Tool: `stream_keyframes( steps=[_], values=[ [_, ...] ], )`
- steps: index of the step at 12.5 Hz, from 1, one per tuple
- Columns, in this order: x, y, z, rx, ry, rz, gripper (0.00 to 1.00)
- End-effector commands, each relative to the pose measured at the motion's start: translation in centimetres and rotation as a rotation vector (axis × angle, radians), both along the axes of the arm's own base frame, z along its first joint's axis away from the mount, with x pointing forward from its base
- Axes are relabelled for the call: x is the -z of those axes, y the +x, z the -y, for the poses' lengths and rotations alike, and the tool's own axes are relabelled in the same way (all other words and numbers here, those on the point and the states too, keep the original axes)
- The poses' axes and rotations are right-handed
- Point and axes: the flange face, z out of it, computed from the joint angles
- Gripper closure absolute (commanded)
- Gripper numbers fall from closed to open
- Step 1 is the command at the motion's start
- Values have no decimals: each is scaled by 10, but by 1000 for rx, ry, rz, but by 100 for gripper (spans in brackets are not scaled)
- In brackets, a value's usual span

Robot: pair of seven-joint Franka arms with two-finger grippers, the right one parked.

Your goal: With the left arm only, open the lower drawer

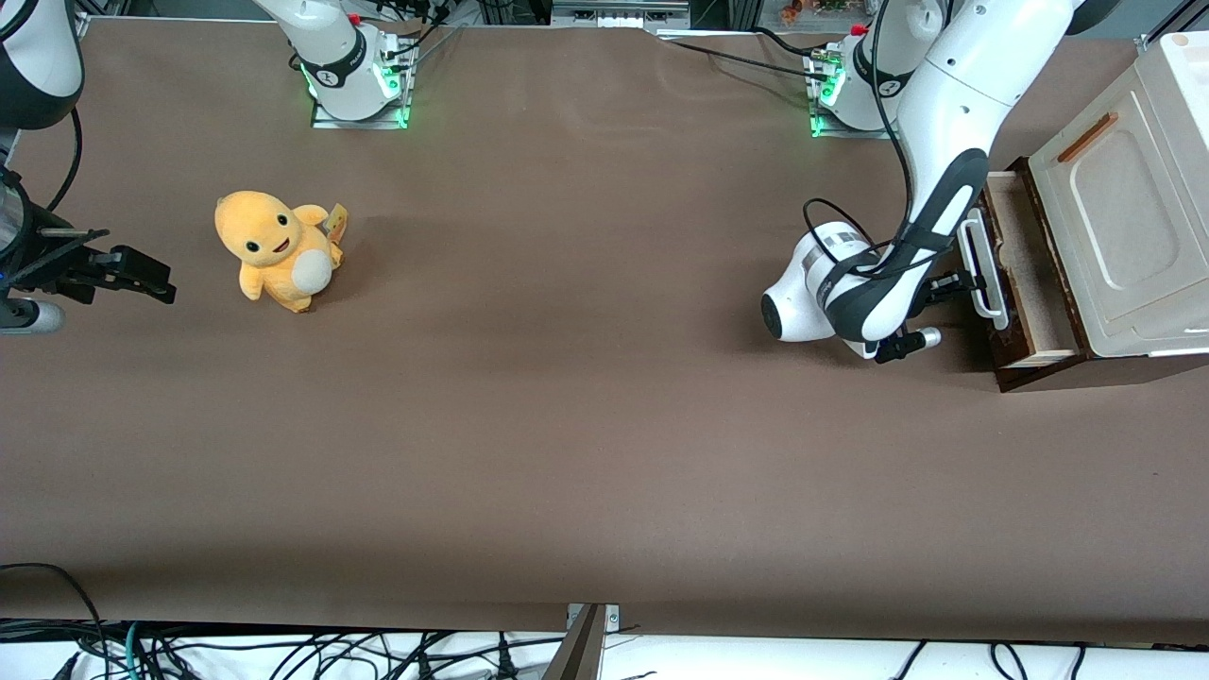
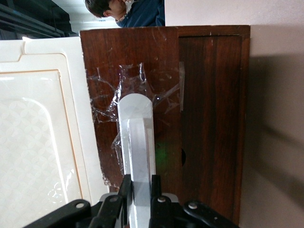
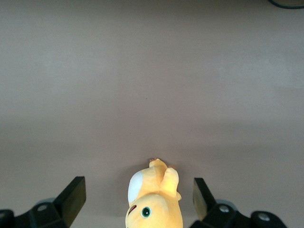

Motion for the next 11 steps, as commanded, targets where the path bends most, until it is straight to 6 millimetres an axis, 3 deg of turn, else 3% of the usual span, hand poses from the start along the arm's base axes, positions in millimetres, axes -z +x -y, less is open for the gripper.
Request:
stream_keyframes(
  steps=[1,11],
  values=[
    [-28,-7,34,-25,17,-24,82],
    [-28,-10,44,-32,2,-28,82]
  ],
)
